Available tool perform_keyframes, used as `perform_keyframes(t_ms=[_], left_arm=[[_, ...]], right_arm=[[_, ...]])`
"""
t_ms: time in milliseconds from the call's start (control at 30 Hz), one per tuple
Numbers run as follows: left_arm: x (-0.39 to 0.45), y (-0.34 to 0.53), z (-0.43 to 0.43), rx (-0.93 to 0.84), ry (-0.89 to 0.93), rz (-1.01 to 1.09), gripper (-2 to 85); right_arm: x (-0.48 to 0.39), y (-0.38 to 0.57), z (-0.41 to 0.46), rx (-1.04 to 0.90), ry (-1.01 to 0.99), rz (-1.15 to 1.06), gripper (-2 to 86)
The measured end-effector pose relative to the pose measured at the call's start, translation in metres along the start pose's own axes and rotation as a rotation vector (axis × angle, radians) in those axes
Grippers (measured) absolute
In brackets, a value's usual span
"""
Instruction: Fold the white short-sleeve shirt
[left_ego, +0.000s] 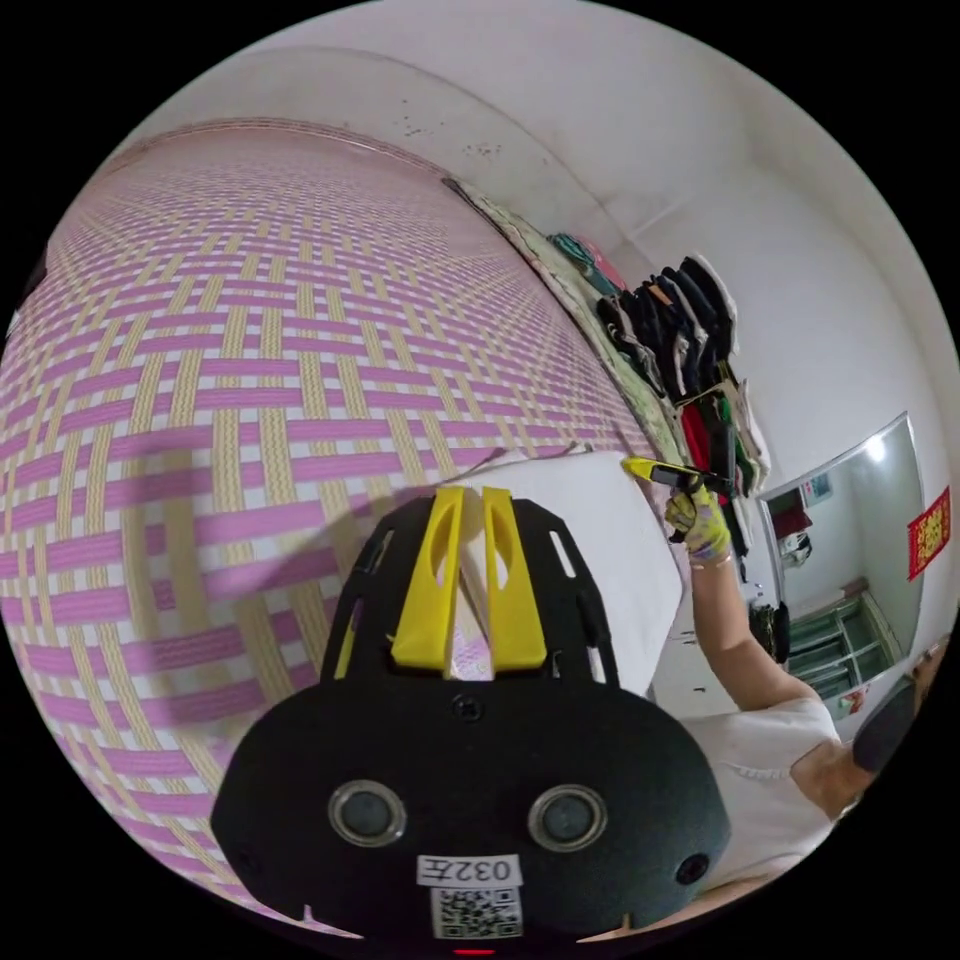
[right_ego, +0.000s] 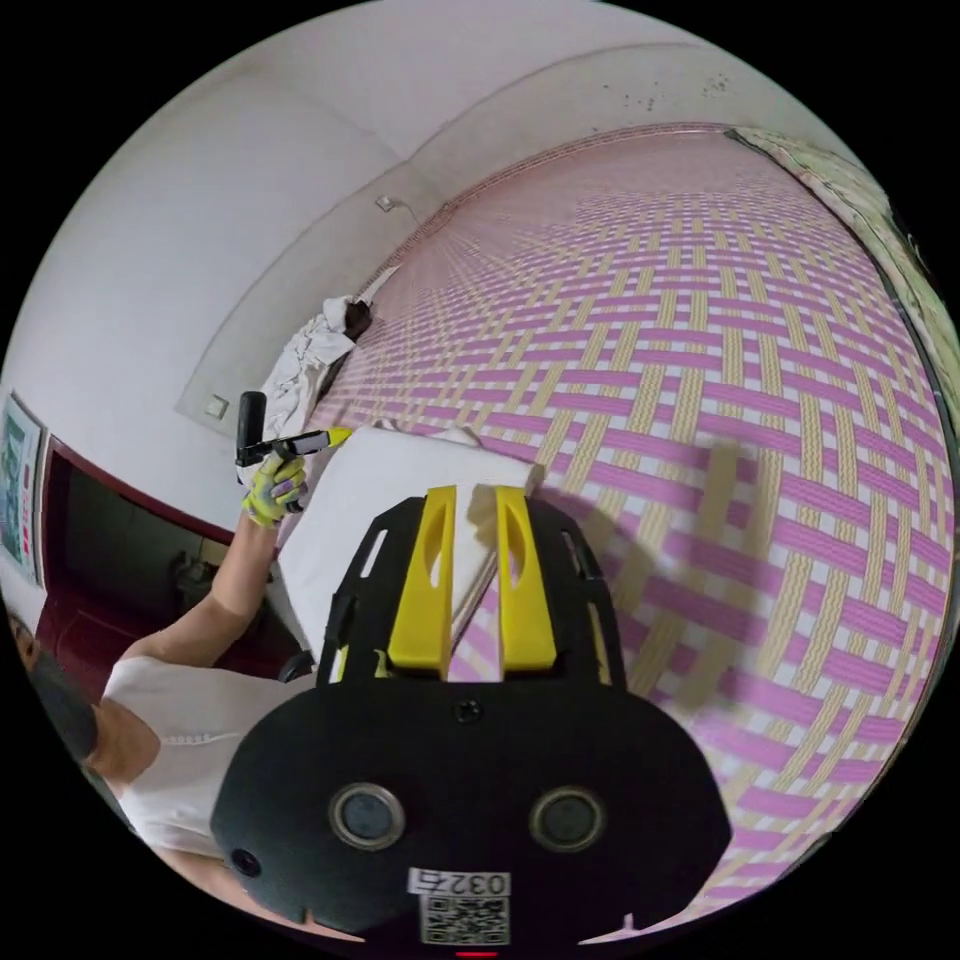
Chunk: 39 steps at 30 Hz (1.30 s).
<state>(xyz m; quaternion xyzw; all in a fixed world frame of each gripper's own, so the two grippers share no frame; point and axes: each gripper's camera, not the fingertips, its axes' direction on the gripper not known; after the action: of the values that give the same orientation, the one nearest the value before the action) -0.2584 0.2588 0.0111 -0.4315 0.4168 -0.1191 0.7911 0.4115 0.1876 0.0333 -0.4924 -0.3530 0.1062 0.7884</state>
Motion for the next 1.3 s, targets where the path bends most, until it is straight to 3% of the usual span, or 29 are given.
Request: perform_keyframes(t_ms=[233, 567, 933, 1200, 1300], left_arm=[[-0.008, 0.012, -0.05, -0.098, 0.112, -0.048, 10.7], [-0.033, -0.038, -0.041, -0.233, 0.293, -0.264, 11.7], [-0.035, -0.084, -0.032, -0.248, 0.346, -0.245, 9.6], [-0.047, -0.075, -0.038, -0.158, 0.391, -0.266, 2.2], [-0.047, -0.067, -0.042, -0.109, 0.53, -0.279, -0.7]], right_arm=[[-0.002, 0.092, -0.066, -0.005, -0.204, 0.026, 7.6], [0.012, 0.151, -0.063, -0.151, -0.349, 0.201, 10.9], [0.026, 0.17, -0.058, 0.015, -0.548, 0.361, 10.8], [0.004, 0.186, -0.056, 0.084, -0.412, 0.309, 4.7], [-0.006, 0.199, -0.071, 0.113, -0.353, 0.255, 4.1]])
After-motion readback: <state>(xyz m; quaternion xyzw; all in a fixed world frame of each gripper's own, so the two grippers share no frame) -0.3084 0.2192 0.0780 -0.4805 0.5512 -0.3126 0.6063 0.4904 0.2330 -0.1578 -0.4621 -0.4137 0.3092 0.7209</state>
